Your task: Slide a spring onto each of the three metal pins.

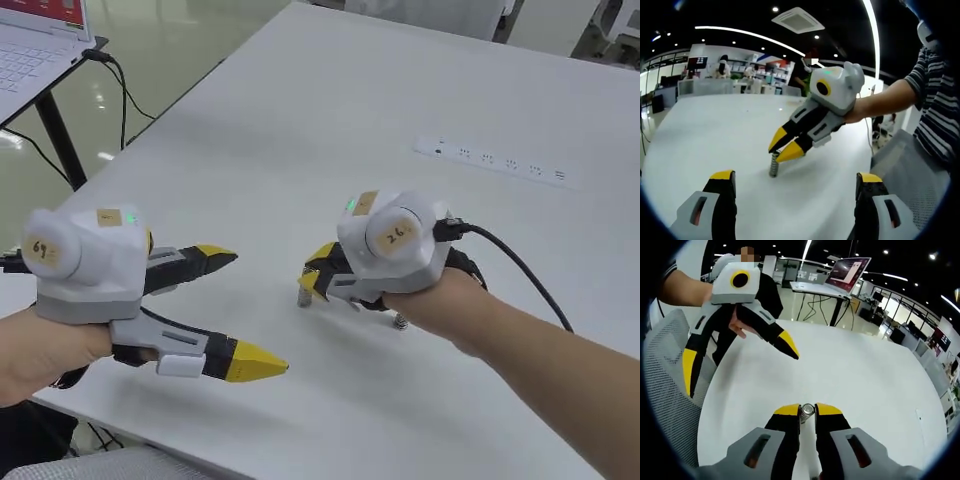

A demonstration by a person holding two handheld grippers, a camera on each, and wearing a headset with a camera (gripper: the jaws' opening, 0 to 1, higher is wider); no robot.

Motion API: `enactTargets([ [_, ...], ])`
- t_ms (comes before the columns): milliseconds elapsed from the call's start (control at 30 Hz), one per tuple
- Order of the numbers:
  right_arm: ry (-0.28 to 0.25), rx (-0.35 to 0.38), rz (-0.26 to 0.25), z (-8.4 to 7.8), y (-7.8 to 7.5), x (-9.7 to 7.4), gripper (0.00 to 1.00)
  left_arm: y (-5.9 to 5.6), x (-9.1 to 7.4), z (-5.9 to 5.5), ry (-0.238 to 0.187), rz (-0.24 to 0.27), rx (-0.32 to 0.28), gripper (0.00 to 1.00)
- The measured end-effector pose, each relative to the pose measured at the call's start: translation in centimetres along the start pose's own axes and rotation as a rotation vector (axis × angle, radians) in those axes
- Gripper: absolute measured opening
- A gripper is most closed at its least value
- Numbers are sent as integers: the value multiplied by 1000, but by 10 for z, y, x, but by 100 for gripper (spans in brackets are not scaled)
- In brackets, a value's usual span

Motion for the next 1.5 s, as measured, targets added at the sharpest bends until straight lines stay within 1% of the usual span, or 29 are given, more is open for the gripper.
enactTargets([
  [133, 24, -1, 17, -6, 5, 2, 8, 0, 1, 0, 5, -3, 2, 97],
  [167, -6, 7, 13, -4, 6, 3, 8, 0, 1, 1, 0, -1, 2, 97],
  [200, 3, 31, 10, -4, 5, 3, 8, 1, 0, 2, -4, 2, 1, 97],
  [267, 9, 42, 13, -5, 5, 3, 9, 2, -1, 3, -6, 5, -1, 97],
  [367, 18, 18, 16, -5, 5, 3, 11, 3, -1, 4, 1, 2, 4, 97],
  [467, 14, 31, 8, -4, 4, 3, 15, 3, 0, 6, 0, 0, 6, 97],
  [567, -2, 59, -5, 0, 2, -1, 18, 3, 1, 8, -2, -1, 9, 96],
  [600, -12, 70, -7, 2, 1, -3, 19, 3, 2, 9, 0, -4, 10, 96],
  [700, -48, 105, -31, 5, -1, -10, 20, 2, 5, 11, 2, -11, 8, 96],
  [733, -64, 129, -41, 6, -1, -13, 20, 2, 7, 11, 2, -13, 10, 96],
  [933, -90, 175, -64, 3, -2, -26, 23, -1, 12, 13, 1, -23, 12, 96],
  [1067, -104, 189, -77, 3, -1, -33, 24, -1, 12, 15, 2, -26, 12, 96],
  [1133, -114, 209, -81, 1, -2, -37, 24, -1, 13, 16, 1, -27, 14, 96],
  [1267, -121, 225, -72, 1, 1, -41, 24, -2, 14, 19, -1, -34, 17, 96],
  [1500, -163, 246, -89, 2, 3, -59, 26, -5, 19, 23, -2, -43, 26, 97],
])
Point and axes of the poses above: the centre of the closed fingertips' face, and the gripper's own axes: x roughly forward along the fingers, y roughly to its left, z roughly out of its top, the point moved 8 cm from there along -x, roughly backward along the fingers, and after that the axes turned 13 degrees about -y, right-handed, at the moved point
